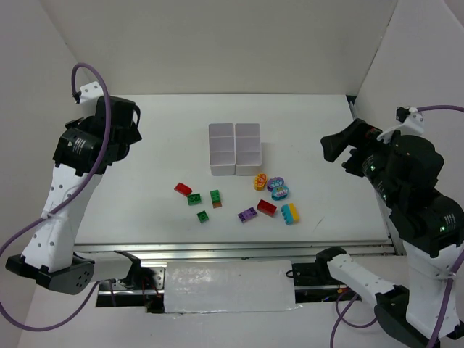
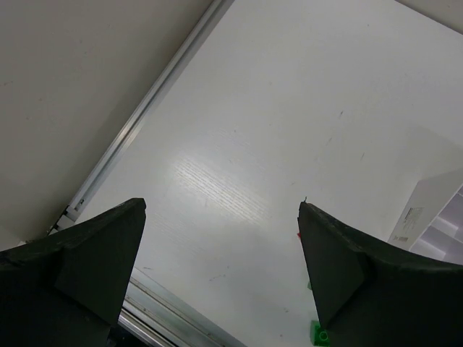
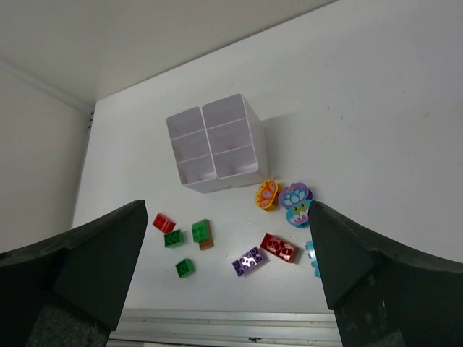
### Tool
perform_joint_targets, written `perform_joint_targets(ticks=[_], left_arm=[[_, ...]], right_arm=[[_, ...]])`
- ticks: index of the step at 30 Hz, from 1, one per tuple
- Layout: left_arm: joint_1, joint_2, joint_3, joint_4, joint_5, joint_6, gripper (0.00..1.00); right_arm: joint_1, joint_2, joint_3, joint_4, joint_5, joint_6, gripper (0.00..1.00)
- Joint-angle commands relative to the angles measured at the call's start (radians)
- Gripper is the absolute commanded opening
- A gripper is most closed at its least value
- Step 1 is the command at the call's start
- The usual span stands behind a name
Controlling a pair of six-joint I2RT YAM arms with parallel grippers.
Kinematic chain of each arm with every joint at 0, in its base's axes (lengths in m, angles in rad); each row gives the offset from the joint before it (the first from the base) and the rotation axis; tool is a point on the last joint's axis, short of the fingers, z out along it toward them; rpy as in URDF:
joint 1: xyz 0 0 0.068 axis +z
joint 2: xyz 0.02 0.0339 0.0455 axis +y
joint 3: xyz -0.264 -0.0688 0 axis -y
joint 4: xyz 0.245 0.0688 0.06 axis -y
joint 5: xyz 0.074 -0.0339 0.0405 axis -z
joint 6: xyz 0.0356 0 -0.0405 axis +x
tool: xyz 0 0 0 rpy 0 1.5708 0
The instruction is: Sort the legos into containers by color
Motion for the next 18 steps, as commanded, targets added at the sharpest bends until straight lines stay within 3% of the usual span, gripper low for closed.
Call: perform_joint_targets(ticks=[1, 8, 12, 15, 18], left_arm=[[-0.001, -0.001, 0.011, 0.025, -0.032, 0.007, 0.99], [-0.001, -0.031, -0.016, 0.039, -0.023, 0.025, 1.00], [-0.001, -0.046, -0.039, 0.046, -0.008, 0.025, 1.00], [-0.001, -0.046, -0.068, 0.052, 0.021, 0.025, 0.99], [-0.001, -0.041, -0.087, 0.049, 0.066, 0.015, 0.99]], right_arm=[[0.005, 0.029, 0.005, 0.066, 0.009, -0.002, 1.00], [0.005, 0.029, -0.026, 0.162, -0.072, -0.030, 1.00], [0.005, -0.011, -0.159, 0.329, -0.351, -0.081, 1.00], [0.013, 0.078, -0.190, 0.372, -0.521, -0.038, 0.99], [0.098, 0.188, -0.256, 0.466, -0.553, 0.011, 1.00]])
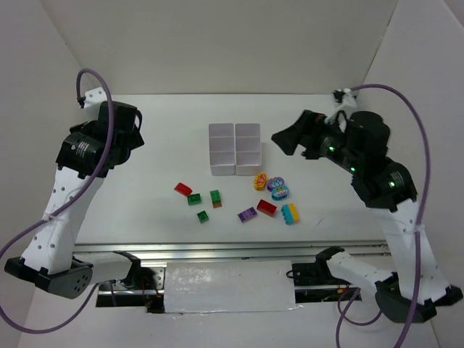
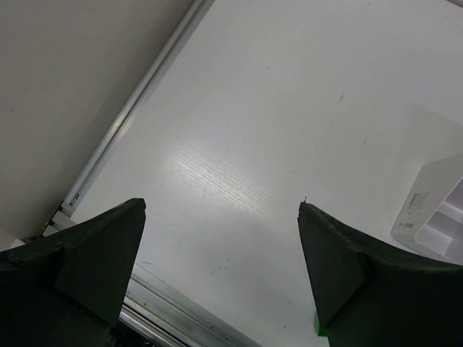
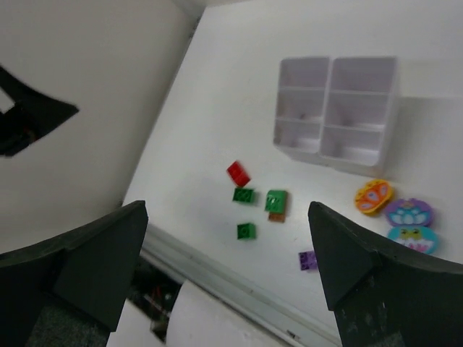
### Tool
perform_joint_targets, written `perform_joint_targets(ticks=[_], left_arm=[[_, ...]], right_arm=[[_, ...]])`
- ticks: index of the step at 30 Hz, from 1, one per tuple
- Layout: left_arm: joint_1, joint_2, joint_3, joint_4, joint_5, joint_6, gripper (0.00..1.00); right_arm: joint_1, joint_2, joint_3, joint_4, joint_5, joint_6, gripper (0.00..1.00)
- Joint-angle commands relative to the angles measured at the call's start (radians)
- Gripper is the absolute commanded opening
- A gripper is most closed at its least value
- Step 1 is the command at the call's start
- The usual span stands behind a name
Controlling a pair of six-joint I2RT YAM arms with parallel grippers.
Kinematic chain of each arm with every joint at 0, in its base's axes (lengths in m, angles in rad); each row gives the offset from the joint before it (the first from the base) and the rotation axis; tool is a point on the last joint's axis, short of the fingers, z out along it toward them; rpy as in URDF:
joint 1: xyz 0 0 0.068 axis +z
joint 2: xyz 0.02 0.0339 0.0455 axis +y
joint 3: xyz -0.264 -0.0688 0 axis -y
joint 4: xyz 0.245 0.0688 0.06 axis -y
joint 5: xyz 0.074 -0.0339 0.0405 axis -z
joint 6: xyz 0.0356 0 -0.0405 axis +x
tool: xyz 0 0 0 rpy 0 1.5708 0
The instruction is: Sort the legos into containers by color
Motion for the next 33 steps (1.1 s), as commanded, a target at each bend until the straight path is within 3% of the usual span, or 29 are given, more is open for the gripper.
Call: perform_joint_targets(ticks=[1, 4, 14, 30, 33], left_arm=[[-0.001, -0.014, -0.037, 0.026, 0.052, 0.000, 0.99], [0.001, -0.047, -0.082, 0.038, 0.103, -0.020, 0.99], [0.010, -0.138, -0.198, 0.011, 0.247, -0.097, 0.99], [0.013, -0.198, -0.245, -0.017, 0.275, -0.084, 1.00], [0.013, -0.195, -0.239, -0.015, 0.278, -0.080, 0.99]], right_arm=[[0.159, 0.152, -0.056, 0.157, -0.074, 0.042, 1.00], [0.285, 0.415, -0.007, 0.083, 0.116, 0.091, 1.00], [0.473, 0.955, 0.122, 0.059, 0.351, 0.110, 0.89], [0.522, 1.074, 0.005, 0.170, 0.384, 0.119, 0.67], [0.531, 1.073, -0.010, 0.183, 0.391, 0.113, 0.66]])
